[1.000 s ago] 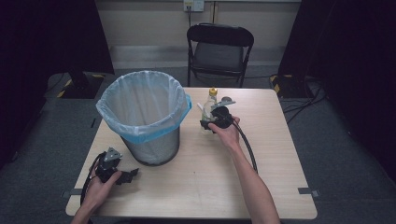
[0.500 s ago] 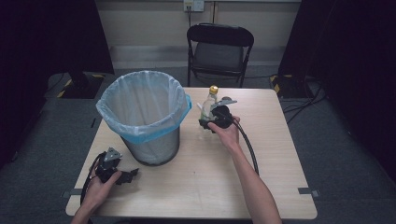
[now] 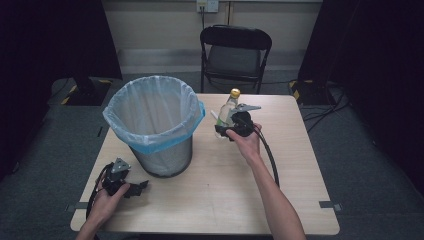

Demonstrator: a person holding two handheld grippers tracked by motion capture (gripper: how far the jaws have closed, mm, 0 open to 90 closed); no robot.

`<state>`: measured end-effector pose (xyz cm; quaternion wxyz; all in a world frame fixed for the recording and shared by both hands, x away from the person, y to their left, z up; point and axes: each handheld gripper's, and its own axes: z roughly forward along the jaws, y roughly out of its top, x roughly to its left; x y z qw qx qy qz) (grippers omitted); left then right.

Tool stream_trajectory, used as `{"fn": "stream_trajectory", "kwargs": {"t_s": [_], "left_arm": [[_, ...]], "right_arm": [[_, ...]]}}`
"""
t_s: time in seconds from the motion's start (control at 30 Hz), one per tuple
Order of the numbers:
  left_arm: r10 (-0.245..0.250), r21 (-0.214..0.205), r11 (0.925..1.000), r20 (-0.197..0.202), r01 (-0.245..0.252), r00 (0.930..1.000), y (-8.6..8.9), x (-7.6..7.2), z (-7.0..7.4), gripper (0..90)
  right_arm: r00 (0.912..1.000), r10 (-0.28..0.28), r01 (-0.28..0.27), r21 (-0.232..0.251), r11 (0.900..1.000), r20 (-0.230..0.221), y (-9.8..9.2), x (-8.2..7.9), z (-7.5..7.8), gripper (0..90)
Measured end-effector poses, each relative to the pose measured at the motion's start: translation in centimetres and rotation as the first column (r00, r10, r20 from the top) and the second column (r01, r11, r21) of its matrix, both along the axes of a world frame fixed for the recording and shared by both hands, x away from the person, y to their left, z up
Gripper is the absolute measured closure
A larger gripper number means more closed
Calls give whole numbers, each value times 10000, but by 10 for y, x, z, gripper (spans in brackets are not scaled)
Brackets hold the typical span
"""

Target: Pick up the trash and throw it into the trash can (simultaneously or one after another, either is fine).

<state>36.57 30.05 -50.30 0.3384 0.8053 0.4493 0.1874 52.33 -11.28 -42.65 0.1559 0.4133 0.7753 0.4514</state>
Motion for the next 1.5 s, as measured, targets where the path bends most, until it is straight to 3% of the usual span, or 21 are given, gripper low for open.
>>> {"fn": "stream_trajectory", "kwargs": {"t_s": [0.37,0.53,0.7,0.83,1.1,1.23,1.5], "left_arm": [[4,-6,10000,-1,-4,10000,0,0,0,1],[5,-8,10000,0,-5,10000,0,0,0,1],[0,-3,10000,-5,0,10000,0,0,0,1],[1,-2,10000,-5,-1,10000,0,0,0,1],[4,-6,10000,-1,-4,10000,0,0,0,2],[2,-1,10000,-3,-2,10000,0,0,0,1],[7,-6,10000,-4,-7,10000,0,0,0,1]], "right_arm": [[9987,47,-54,136,9999,510,-5,-9,23,281],[9971,-17,-27,567,9984,766,-7,-12,34,281],[9963,15,-36,247,9997,860,-5,-17,40,280],[9953,38,-80,426,9991,967,-6,-21,47,281],[9871,153,-283,798,9964,1594,-2,-29,73,281],[9788,103,-311,990,9946,2045,-3,-32,84,281],[9714,-23,-289,1278,9914,2375,-6,-36,102,281]]}}
